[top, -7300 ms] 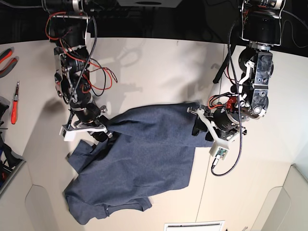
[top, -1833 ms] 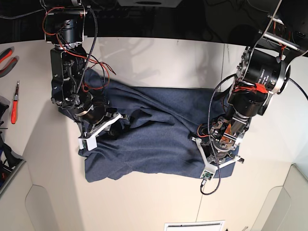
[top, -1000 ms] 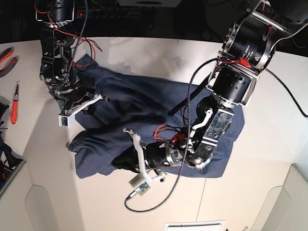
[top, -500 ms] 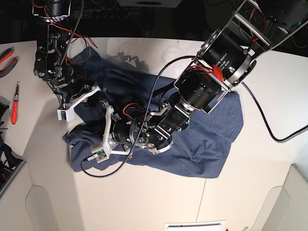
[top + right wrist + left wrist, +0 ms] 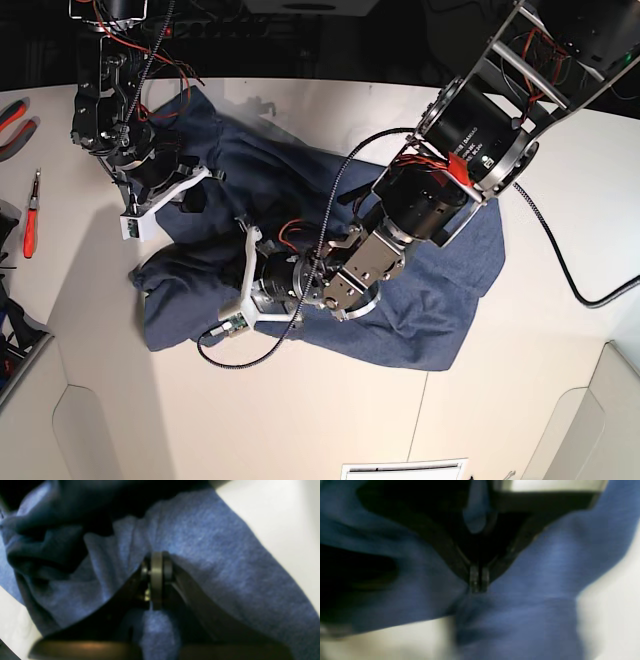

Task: Layout the t-shirt on the table in an organized manner, then fold the t-shirt properly
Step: 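Move the left gripper across the shirt toward the right gripper, then pull the shirt fabric with the left gripper away from the right gripper, then drag the held shirt edge outward with the left gripper and release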

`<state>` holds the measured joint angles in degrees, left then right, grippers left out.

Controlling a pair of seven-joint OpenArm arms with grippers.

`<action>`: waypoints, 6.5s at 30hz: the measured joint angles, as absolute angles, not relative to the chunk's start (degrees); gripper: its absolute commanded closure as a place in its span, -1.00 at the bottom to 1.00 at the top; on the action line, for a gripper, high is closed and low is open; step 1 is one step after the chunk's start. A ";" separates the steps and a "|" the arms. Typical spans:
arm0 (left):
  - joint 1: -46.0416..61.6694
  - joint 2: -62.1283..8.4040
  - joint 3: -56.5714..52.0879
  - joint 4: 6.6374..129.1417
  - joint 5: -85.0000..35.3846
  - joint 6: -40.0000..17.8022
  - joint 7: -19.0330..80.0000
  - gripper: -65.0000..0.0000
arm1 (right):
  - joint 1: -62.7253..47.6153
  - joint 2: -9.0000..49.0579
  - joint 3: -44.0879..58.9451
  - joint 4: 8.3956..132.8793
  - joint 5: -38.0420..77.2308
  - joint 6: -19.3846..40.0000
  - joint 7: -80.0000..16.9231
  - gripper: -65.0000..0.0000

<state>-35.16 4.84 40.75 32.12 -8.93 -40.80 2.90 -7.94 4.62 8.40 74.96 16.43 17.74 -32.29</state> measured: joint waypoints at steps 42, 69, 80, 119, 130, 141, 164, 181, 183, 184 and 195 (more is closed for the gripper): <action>-45.21 -4.03 25.61 32.12 -2.35 9.96 -1.39 1.00 | -10.00 4.62 8.40 75.40 16.71 19.33 -31.05 1.00; -31.97 -9.37 18.35 32.08 -5.41 -0.25 -2.52 1.00 | 0.95 2.83 8.16 93.95 13.98 16.56 -29.02 0.58; -31.09 -9.50 18.35 32.08 -5.23 -0.27 -1.98 1.00 | 12.95 2.83 8.19 61.65 9.63 16.80 -25.91 1.00; -18.26 -26.35 16.84 55.55 -10.26 -22.02 17.96 0.22 | 8.73 11.75 16.75 61.23 0.86 4.93 -22.74 1.00; -18.28 -29.63 16.84 55.51 -17.19 -28.47 23.79 0.82 | 8.75 11.75 16.75 61.23 0.86 4.93 -22.74 1.00; -18.28 -33.56 16.86 66.78 -31.40 -38.59 31.24 1.00 | 8.73 11.75 16.75 61.25 0.84 4.93 -22.76 1.00; 1.78 -46.87 16.91 87.74 -64.45 -39.70 75.46 1.00 | 8.75 11.75 16.75 61.23 0.82 4.93 -22.76 1.00; 5.15 -48.12 16.91 87.77 -42.02 -39.72 69.78 0.71 | 8.73 11.75 16.75 61.28 0.82 4.93 -22.76 1.00; 5.63 -48.31 16.91 87.79 -39.27 -39.75 69.84 0.27 | 8.73 11.75 16.75 61.28 0.82 4.93 -22.76 1.00; 5.89 -48.64 16.91 87.79 -37.80 -39.72 69.82 0.17 | 8.73 11.75 16.75 61.28 0.82 4.93 -22.76 1.00; 5.21 -53.49 15.97 87.79 -14.98 -18.70 57.04 0.16 | 8.73 11.75 16.75 61.60 0.78 4.93 -23.00 1.00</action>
<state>5.21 -53.49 15.97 87.79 -14.98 -18.70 57.04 8.73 11.75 16.75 61.60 0.78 4.93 -23.00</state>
